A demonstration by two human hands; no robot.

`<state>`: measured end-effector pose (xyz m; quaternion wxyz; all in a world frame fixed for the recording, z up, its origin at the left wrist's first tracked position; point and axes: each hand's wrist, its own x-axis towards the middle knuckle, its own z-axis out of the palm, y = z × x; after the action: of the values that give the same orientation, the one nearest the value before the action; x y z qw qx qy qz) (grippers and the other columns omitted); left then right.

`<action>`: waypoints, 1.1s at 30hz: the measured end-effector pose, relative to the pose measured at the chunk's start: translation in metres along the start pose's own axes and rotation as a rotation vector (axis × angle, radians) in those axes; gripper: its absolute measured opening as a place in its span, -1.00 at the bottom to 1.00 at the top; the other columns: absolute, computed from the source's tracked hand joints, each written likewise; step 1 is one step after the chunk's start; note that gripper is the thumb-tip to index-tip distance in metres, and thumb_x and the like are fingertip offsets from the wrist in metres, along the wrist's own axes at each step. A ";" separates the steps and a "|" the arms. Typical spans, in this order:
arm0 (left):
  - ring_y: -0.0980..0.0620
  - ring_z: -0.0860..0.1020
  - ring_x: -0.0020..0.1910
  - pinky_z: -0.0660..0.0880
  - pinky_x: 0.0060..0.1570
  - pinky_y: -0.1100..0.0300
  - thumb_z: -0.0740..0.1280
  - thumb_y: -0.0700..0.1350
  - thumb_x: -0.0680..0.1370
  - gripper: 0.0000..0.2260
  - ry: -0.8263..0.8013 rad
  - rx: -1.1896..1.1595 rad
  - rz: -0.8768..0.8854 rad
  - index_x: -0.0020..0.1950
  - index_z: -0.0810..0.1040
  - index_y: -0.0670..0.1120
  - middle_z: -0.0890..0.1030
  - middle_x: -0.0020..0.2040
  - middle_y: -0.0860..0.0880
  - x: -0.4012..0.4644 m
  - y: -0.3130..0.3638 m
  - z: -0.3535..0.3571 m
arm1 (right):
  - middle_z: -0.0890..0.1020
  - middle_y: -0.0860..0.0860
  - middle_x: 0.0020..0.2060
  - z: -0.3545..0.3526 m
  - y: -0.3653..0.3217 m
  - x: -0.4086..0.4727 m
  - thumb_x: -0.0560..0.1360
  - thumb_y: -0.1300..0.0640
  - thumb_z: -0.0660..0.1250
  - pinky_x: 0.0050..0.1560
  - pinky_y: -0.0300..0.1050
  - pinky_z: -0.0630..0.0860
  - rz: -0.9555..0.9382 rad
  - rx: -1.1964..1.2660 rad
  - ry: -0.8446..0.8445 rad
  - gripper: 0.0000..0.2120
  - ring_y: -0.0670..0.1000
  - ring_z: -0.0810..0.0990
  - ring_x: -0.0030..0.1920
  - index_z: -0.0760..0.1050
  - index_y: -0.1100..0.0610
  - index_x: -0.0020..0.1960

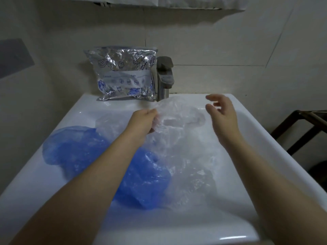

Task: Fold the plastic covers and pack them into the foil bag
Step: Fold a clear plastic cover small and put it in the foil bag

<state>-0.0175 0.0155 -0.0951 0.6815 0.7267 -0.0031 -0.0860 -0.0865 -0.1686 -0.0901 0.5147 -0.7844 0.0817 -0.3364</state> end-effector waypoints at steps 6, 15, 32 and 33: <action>-0.05 0.62 -0.09 0.54 -0.06 0.06 0.12 -0.12 0.65 -0.78 -0.111 -0.189 0.068 -0.07 0.53 -0.05 0.66 -0.18 -0.04 -0.010 0.007 0.001 | 0.60 0.02 0.11 0.036 -0.008 -0.023 0.49 -0.03 0.33 -0.03 -0.22 0.35 -0.330 -0.596 -0.441 -0.65 0.05 0.57 -0.03 0.51 0.12 0.20; 0.03 0.51 -0.21 0.40 -0.22 0.18 0.15 -0.39 0.48 -0.68 0.072 0.095 0.152 0.13 0.37 -0.05 0.56 -0.15 -0.03 -0.007 0.005 -0.013 | 0.46 0.04 -0.17 0.024 0.011 -0.021 0.57 0.09 0.20 -0.18 -0.13 0.35 -0.174 -0.909 -0.689 -0.80 0.14 0.51 -0.08 0.48 0.06 -0.21; 0.03 0.47 -0.29 0.36 -0.28 0.23 0.24 -0.28 0.52 -0.82 0.024 0.551 0.440 -0.17 0.56 -0.04 0.61 -0.18 -0.07 0.004 -0.014 -0.039 | 0.58 0.10 -0.20 0.009 -0.008 -0.016 0.49 -0.02 0.35 -0.11 -0.06 0.39 -0.464 -0.753 -0.606 -0.66 0.15 0.54 -0.07 0.52 0.23 -0.31; 0.06 0.44 -0.32 0.34 -0.31 0.24 0.24 -0.29 0.52 -0.79 0.022 0.423 0.395 -0.21 0.54 -0.03 0.60 -0.24 -0.02 0.005 -0.011 -0.041 | 0.53 0.12 -0.30 0.004 -0.005 -0.012 0.49 0.03 0.36 -0.23 -0.08 0.34 -0.424 -0.710 -0.557 -0.67 0.16 0.51 -0.23 0.48 0.23 -0.34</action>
<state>-0.0086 0.0566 -0.1041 0.5183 0.8390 -0.1550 0.0590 -0.0940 -0.1576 -0.0920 0.1382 -0.9707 -0.1107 -0.1628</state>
